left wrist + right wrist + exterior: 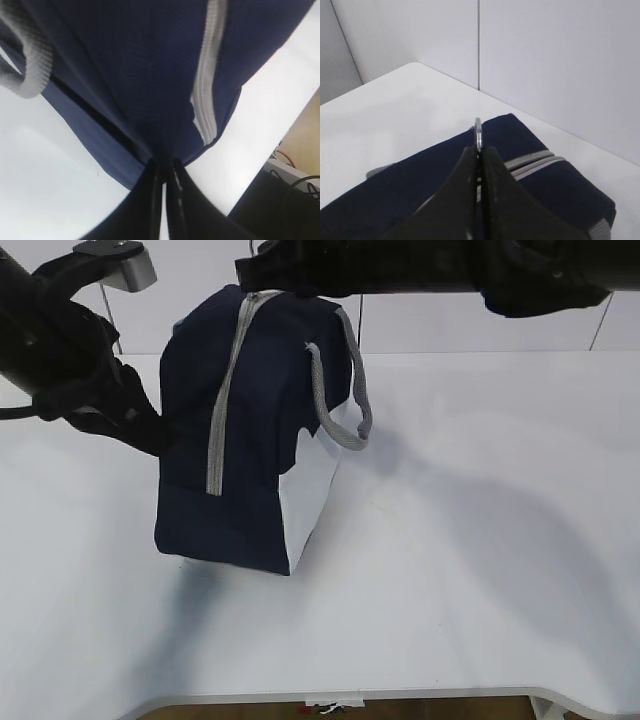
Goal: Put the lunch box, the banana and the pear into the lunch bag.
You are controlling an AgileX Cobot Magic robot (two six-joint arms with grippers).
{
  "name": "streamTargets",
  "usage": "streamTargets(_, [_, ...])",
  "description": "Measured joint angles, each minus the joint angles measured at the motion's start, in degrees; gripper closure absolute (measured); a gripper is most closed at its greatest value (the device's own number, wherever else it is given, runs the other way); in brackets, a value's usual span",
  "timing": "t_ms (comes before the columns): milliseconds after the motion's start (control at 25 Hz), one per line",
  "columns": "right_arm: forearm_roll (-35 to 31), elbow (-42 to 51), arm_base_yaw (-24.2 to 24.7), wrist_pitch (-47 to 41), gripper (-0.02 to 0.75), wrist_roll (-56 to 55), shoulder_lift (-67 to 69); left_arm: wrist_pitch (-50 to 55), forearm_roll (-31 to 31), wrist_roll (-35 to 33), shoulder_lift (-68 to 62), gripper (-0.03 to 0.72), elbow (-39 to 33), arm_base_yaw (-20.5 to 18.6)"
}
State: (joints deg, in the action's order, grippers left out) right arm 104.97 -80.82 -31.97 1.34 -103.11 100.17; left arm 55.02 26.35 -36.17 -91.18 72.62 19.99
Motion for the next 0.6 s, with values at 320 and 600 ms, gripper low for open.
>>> streamTargets(320, [-0.11, -3.68, 3.1, -0.95, 0.724, 0.0, 3.34, 1.11, -1.23, 0.0, 0.03, 0.699, 0.0, 0.0])
streamTargets(600, [-0.11, -4.16, 6.71, -0.95, 0.724, 0.0, 6.15, 1.44, -1.6, 0.0, 0.25, 0.699, 0.0, 0.0])
